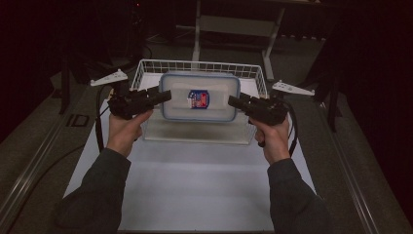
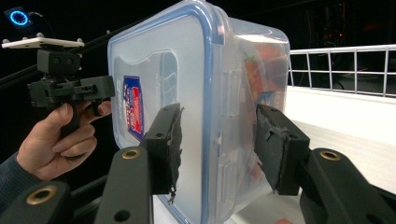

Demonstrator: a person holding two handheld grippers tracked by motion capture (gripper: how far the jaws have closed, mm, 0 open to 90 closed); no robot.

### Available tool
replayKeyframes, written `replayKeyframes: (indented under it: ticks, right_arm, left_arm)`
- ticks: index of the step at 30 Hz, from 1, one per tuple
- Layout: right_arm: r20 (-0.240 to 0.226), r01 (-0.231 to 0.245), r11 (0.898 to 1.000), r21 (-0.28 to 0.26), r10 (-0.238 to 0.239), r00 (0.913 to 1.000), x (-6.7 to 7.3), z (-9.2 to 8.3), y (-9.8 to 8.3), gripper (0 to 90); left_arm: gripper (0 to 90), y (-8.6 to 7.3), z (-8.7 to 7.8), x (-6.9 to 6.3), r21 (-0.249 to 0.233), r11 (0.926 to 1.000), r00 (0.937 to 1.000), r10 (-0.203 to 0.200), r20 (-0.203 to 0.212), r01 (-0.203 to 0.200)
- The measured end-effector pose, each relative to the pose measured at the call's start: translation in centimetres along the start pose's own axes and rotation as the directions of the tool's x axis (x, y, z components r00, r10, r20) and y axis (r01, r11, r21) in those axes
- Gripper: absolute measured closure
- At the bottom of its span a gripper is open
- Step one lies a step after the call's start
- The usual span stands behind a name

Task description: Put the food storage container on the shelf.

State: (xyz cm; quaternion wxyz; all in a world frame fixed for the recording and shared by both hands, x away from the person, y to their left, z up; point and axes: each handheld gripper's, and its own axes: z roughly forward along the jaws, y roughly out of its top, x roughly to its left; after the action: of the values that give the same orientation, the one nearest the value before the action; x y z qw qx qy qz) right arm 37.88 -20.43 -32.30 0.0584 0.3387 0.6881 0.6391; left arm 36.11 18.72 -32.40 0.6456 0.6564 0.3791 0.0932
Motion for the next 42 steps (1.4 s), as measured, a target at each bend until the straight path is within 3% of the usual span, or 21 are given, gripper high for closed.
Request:
replayKeyframes:
  ticks: [6,12,19,23,34,42]
  right_arm:
    - [0.007,-0.024,1.0,0.009,0.024,0.9997,-1.0,0.8,0.3,51.8]
    - [0.024,-0.049,0.999,0.019,0.049,0.9985,-1.9,1.5,0.6,51.6]
    - [0.049,-0.054,0.997,0.06,0.052,0.9975,-2.5,2.2,0.6,51.2]
    - [0.051,-0.059,0.997,0.052,0.056,0.9971,-2.6,2.3,0.6,51.3]
    - [0.065,-0.082,0.995,0.053,0.079,0.9948,-2.8,2.6,0.9,50.5]
    - [0.092,-0.104,0.994,0.039,0.1,0.9907,-3.1,3.0,0.9,48.1]
  left_arm:
    - [49.2,0.5,0.9,0.9,-0.011,0.9998,0.9998,-0.018,-0.013,0.018]
    - [49.2,0.4,1.9,2.1,-0.028,0.9971,0.9974,-0.071,-0.01,0.071]
    - [48.9,0.1,2.5,2.9,-0.03,0.994,0.994,-0.106,-0.025,0.106]
    - [48.8,0.1,2.6,3.2,-0.032,0.9924,0.9924,-0.12,-0.026,0.119]
    - [48.7,0.6,3.0,3.4,-0.017,0.9919,0.9902,-0.127,-0.059,0.126]
    - [48.4,0.6,3.5,3.3,-0.041,0.9914,0.9866,-0.128,-0.102,0.124]
